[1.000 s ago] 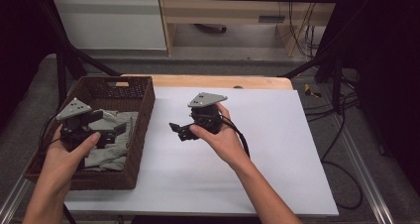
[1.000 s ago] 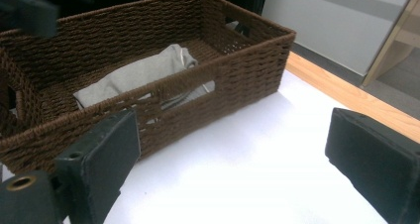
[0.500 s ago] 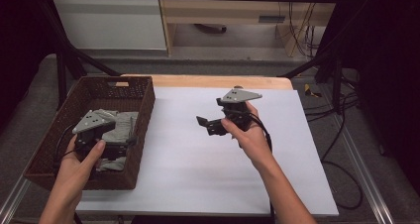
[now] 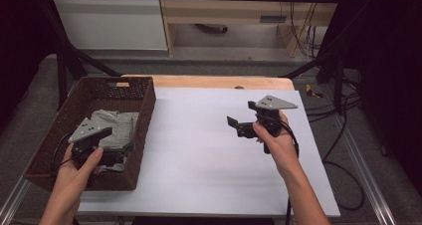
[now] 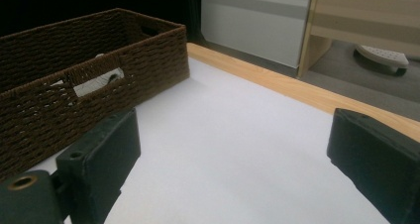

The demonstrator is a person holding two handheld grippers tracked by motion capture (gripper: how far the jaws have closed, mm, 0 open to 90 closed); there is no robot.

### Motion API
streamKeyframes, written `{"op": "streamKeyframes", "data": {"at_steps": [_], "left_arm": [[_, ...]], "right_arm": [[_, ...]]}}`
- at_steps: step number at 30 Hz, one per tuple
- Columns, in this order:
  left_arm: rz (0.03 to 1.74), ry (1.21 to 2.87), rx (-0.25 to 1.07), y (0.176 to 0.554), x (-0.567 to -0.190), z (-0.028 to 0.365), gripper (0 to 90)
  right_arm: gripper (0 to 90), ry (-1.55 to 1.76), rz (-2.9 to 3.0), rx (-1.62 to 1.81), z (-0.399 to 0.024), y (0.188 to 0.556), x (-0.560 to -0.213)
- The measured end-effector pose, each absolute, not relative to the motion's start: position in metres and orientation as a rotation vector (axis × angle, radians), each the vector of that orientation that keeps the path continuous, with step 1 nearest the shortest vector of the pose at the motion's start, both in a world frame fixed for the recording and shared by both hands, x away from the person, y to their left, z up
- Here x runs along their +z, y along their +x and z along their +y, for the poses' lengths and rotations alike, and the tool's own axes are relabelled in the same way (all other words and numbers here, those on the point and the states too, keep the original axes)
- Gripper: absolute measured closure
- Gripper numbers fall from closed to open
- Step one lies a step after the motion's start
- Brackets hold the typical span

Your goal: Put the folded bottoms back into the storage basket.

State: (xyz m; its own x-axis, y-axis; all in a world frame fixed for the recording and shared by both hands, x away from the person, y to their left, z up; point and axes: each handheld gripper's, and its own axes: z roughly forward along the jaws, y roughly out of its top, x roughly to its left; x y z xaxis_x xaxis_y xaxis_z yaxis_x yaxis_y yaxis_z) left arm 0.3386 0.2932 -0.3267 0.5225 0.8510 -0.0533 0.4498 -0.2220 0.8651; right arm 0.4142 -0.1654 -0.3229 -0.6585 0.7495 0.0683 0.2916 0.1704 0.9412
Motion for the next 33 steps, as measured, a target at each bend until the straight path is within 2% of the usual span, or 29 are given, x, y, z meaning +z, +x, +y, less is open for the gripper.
{"op": "streamKeyframes", "data": {"at_steps": [16, 33], "left_arm": [[1.072, 1.901, 0.55, 0.338, -0.34, 0.294, 5.7], [1.072, 1.909, 0.552, 0.337, -0.341, 0.298, 5.8]], "right_arm": [[6.1, 1.13, 1.881, 1.435, -0.238, 0.371, -0.345], [6.4, 1.207, 1.803, 1.412, -0.271, 0.336, -0.391]]}}
